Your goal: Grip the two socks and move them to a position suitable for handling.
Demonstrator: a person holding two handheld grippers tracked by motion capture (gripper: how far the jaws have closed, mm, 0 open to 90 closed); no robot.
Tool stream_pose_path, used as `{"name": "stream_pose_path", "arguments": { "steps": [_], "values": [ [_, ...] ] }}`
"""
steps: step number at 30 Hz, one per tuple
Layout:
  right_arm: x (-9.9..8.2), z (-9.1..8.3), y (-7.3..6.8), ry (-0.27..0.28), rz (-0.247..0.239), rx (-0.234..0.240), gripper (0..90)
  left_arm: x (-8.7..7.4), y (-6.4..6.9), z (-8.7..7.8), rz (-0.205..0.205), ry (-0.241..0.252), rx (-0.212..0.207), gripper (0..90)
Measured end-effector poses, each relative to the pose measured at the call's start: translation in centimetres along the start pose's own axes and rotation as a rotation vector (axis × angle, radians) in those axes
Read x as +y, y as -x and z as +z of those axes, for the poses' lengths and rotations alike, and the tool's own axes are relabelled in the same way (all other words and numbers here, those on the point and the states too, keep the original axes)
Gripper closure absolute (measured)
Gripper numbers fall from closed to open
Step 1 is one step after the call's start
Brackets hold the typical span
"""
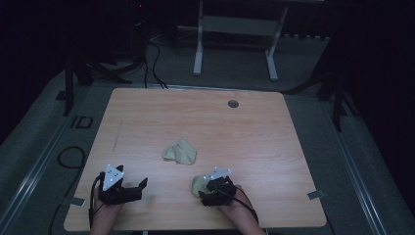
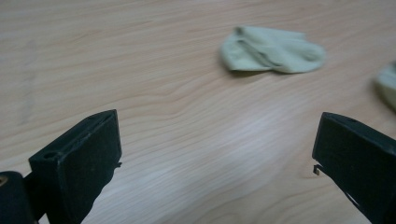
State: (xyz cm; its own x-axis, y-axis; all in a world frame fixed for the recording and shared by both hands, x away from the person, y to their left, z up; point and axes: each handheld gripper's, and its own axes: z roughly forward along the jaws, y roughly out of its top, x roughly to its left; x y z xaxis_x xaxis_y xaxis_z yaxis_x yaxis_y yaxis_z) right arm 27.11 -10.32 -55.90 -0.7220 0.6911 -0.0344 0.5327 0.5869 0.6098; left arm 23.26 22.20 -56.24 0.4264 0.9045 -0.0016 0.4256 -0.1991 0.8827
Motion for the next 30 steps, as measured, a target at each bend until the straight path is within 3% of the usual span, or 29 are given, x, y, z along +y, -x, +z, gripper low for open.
{"name": "stream_pose_path", "arguments": {
  "steps": [5, 8, 12, 13, 14, 15, 18, 20, 23, 26, 28, 30],
  "values": [
    [0.6, 0.1, -0.4, 0.005, 0.015, 0.033, 26.5, 0.4, 1.9, 0.3, 0.058, 0.018, -0.061, 1.2],
    [0.8, -0.9, -0.6, 0.038, -0.006, 0.029, 30.8, 0.8, 3.2, 0.6, 0.045, 0.042, -0.126, 1.2],
    [0.6, -2.2, -0.5, 0.057, -0.028, 0.034, 44.6, 1.7, 5.0, 1.3, 0.045, -0.042, -0.219, 8.8],
    [0.5, -2.4, -0.5, 0.049, -0.037, 0.036, 48.1, 1.9, 5.7, 1.5, 0.072, -0.054, -0.235, 14.9],
    [0.3, -2.5, -0.6, 0.039, -0.045, 0.039, 51.9, 2.0, 6.5, 1.7, 0.13, -0.077, -0.256, 16.5],
    [0.1, -2.5, -0.7, 0.029, -0.054, 0.041, 55.4, 2.1, 7.0, 1.9, 0.158, -0.083, -0.273, 18.9],
    [-0.3, -2.4, -0.7, 0.013, -0.058, 0.054, 56.3, 2.4, 8.6, 2.5, 0.209, -0.101, -0.354, 26.0],
    [-0.4, -2.3, -0.7, 0.013, -0.055, 0.054, 57.0, 2.9, 9.6, 2.8, 0.245, -0.091, -0.382, 47.9],
    [-0.6, -2.4, -0.6, 0.019, -0.041, 0.058, 57.2, 3.6, 10.8, 3.5, 0.274, -0.097, -0.428, 65.2],
    [-0.7, -2.4, -1.0, 0.017, -0.049, 0.057, 58.3, 4.1, 11.7, 4.8, 0.348, -0.147, -0.43, 74.8],
    [-0.8, -2.3, -1.2, 0.007, -0.061, 0.051, 61.2, 4.1, 11.9, 5.7, 0.367, -0.178, -0.431, 79.6],
    [-0.9, -2.1, -1.2, 0.0, -0.061, 0.049, 63.8, 4.0, 12.0, 6.5, 0.395, -0.208, -0.395, 84.0]
  ]
}}
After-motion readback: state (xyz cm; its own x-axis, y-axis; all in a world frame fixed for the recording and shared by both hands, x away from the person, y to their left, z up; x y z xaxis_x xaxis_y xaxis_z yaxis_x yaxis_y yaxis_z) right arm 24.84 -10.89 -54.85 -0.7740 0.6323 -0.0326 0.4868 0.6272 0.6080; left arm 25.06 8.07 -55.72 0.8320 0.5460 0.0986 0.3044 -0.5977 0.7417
